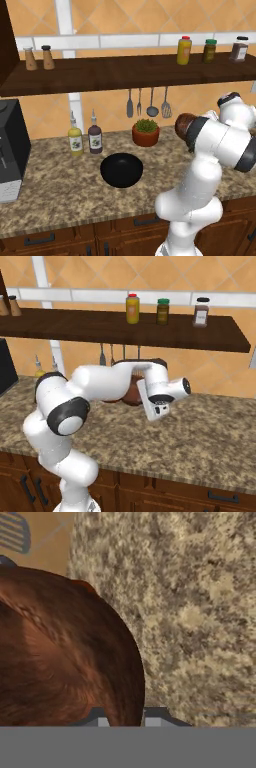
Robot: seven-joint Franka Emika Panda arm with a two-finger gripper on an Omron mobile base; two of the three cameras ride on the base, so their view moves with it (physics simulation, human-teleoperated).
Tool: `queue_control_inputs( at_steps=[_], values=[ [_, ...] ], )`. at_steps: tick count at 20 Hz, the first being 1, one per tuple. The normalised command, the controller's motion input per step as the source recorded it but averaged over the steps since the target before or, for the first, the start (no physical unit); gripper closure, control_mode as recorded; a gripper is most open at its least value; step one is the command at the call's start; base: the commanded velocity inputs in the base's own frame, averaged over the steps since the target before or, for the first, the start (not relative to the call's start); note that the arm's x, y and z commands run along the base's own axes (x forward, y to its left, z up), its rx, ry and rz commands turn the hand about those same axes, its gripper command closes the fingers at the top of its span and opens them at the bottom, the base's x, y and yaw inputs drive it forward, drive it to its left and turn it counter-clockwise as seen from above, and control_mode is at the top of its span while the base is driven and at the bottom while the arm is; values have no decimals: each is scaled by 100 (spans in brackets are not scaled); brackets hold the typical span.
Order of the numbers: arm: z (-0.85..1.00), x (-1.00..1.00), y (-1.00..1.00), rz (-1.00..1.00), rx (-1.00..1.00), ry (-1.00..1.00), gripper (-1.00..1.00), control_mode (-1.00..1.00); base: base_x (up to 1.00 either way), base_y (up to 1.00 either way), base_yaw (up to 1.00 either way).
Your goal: Pick up the bowls on the counter and stack them on top of one another in the open cabinet. Place the smaller bowl on top of the larger bowl.
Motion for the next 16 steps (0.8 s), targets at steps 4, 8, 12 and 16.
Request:
queue_control_inputs(
  at_steps=[4, 8, 12, 16],
  values=[
    [41, -100, 99, 16, 0, 1, 100, -100, 0, 0, 0],
    [81, -100, 100, 16, 0, 9, 100, -100, 0, 0, 0],
    [67, -96, 100, 20, 0, 17, 100, -100, 0, 0, 0],
    [-4, -53, 100, 20, -1, 27, 100, -100, 0, 0, 0]
  ],
)
